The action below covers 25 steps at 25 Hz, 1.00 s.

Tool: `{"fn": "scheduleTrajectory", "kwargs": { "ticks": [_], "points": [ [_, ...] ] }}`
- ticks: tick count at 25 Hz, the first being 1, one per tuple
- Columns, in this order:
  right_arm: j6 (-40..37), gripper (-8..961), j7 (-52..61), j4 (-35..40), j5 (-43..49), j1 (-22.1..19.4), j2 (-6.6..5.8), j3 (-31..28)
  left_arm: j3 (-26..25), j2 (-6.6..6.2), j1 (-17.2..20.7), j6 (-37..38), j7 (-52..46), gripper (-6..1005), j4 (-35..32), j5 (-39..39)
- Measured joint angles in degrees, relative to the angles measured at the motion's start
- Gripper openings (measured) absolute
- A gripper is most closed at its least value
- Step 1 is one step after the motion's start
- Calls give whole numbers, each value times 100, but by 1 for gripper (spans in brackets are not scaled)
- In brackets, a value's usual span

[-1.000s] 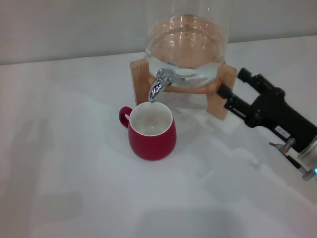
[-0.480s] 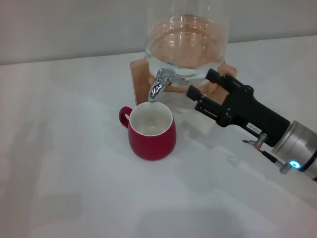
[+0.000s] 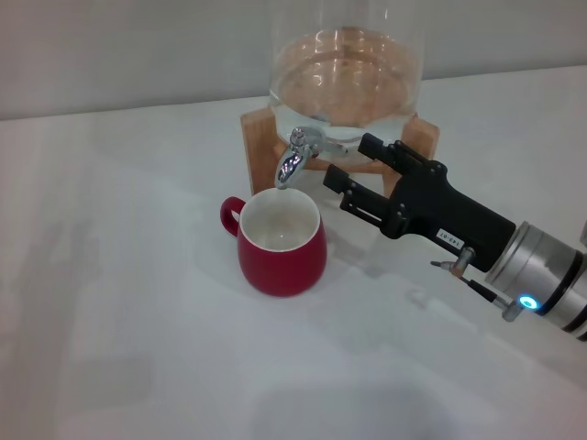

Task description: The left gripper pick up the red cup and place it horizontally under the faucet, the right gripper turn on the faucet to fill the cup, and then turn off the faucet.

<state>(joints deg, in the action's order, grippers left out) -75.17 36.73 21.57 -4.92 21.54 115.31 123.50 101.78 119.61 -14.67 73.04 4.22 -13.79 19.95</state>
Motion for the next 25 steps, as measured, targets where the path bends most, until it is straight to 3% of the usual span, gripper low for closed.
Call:
{"fn": "scheduleTrajectory", "kwargs": {
  "ticks": [25],
  "points": [
    [31,793,163,202,1,86,0,308,0,-17,-62,0,0,428,0,-6]
  ]
}}
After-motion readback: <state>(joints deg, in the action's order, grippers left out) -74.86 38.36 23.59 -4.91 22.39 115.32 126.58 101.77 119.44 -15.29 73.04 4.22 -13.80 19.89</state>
